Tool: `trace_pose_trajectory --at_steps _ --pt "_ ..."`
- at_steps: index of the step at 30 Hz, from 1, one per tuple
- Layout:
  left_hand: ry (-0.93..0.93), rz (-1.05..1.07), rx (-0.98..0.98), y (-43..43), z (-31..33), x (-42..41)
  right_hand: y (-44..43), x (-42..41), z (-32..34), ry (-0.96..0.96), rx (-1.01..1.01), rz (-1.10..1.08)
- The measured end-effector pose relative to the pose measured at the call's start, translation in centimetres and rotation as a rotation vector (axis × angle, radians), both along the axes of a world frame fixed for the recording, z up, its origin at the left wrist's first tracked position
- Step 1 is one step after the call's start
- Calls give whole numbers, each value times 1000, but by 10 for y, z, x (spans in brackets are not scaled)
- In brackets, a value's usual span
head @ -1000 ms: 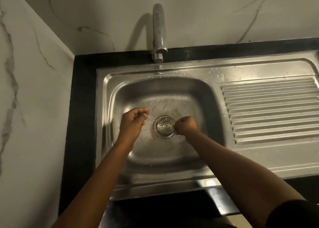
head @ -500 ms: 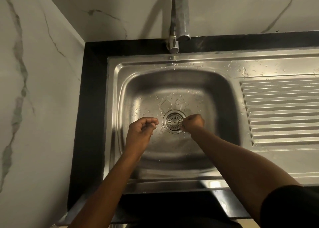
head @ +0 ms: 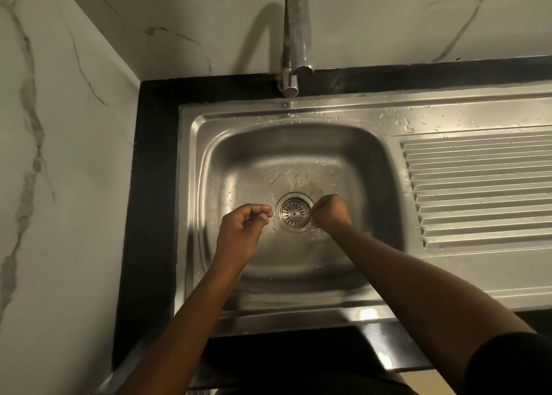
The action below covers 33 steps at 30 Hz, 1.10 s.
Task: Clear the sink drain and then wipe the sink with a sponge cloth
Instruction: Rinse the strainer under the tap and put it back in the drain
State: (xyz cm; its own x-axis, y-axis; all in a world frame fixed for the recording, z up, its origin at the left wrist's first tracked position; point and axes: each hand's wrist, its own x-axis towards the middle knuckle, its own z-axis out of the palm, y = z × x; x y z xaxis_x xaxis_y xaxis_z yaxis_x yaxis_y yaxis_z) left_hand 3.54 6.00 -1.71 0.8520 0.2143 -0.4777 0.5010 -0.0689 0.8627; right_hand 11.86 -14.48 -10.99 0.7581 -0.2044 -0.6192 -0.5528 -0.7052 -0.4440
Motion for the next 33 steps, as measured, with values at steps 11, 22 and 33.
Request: trace_pose_trajectory --at_steps 11,22,33 --pt "-57 -108 47 -25 16 8 -12 -43 101 -368 307 37" --pt "-12 -231 85 -93 28 -1 -85 -84 125 -292 296 206" --pt "-153 -254 -82 -258 82 -30 -246 -143 197 -438 843 -367"
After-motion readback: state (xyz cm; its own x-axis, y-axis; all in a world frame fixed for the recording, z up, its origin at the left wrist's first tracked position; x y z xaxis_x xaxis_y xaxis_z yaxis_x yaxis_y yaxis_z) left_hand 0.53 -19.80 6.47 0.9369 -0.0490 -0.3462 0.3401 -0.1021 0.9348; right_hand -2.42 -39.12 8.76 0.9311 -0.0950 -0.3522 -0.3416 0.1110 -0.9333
